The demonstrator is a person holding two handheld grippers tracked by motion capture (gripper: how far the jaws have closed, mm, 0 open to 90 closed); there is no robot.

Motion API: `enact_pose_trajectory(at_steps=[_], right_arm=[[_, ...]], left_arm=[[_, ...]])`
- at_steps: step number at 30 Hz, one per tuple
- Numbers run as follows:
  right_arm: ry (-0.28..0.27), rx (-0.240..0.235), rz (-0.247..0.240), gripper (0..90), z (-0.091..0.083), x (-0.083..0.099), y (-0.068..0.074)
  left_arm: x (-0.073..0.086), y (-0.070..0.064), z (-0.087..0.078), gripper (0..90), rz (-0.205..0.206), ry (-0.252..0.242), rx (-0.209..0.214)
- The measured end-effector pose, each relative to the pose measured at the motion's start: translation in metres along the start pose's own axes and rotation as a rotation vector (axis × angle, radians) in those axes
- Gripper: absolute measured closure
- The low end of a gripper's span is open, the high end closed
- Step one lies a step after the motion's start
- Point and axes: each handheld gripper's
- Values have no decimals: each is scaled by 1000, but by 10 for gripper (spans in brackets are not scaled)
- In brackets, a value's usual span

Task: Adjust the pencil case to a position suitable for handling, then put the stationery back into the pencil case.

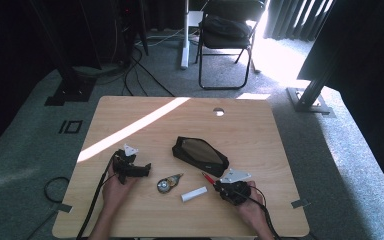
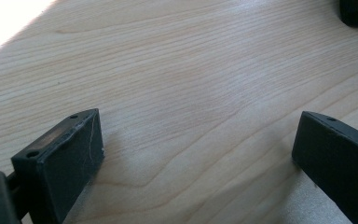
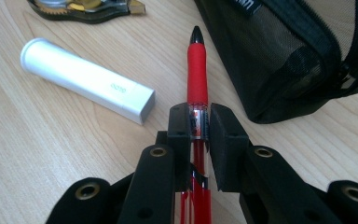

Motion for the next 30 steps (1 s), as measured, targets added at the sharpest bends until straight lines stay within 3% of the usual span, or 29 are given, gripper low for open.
enact_pose_trajectory(at_steps=[30], right_arm=[[-40, 8, -6, 796, -10, -7, 1]], left_arm=[[0, 0, 0, 23, 0, 0, 0]])
Point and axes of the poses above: each handheld gripper's, and its own axes: z roughly forward along the jaws, x roughly out of its underside, y roughly to its left
